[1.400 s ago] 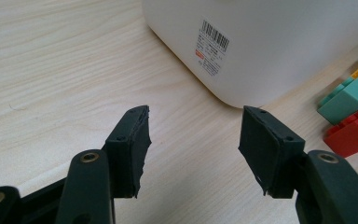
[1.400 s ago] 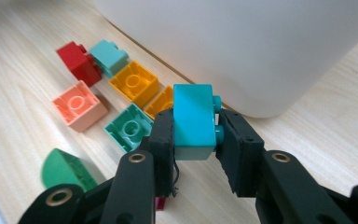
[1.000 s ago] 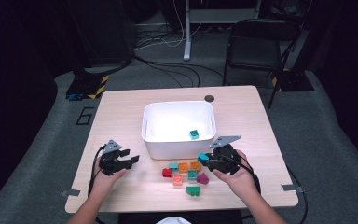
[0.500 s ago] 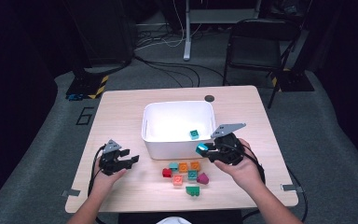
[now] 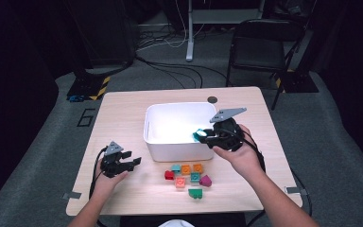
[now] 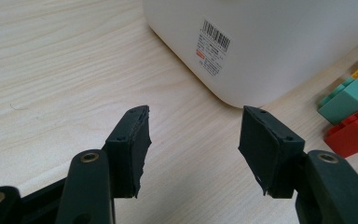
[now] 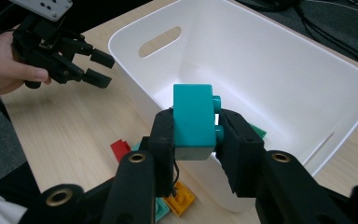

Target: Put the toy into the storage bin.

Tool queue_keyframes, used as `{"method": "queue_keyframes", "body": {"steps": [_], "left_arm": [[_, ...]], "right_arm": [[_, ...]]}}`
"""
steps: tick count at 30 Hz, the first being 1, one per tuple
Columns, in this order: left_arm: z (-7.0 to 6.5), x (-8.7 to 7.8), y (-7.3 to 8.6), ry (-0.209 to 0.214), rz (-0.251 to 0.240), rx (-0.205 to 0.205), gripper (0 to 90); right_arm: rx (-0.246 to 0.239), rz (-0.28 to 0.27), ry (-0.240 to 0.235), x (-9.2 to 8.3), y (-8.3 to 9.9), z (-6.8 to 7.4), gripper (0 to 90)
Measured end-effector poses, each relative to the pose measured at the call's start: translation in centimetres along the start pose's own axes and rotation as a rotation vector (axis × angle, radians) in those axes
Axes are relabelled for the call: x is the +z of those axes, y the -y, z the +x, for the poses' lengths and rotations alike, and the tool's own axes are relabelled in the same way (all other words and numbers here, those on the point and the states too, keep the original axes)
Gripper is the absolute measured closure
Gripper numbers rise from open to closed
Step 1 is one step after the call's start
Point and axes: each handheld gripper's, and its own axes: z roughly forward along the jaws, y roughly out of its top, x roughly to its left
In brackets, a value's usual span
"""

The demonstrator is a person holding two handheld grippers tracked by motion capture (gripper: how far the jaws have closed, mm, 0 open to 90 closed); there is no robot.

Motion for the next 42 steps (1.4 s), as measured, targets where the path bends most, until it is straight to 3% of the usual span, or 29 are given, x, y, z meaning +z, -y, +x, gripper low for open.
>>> {"method": "queue_keyframes", "body": {"steps": [19,33,42], "left_arm": [[0.1,0.0,0.0,0.002,0.0,-0.001,42.5],[0.2,0.0,0.0,0.004,0.001,-0.001,42.5],[0.2,0.1,0.0,0.007,0.003,0.001,42.5]], "right_arm": [[0.005,-0.008,0.038,2.9,-3.3,-1.1,66.9],[-0.003,-0.002,0.066,6.7,-5.0,-2.0,66.9],[0.039,0.024,0.103,9.6,-5.4,-3.2,66.9]]}}
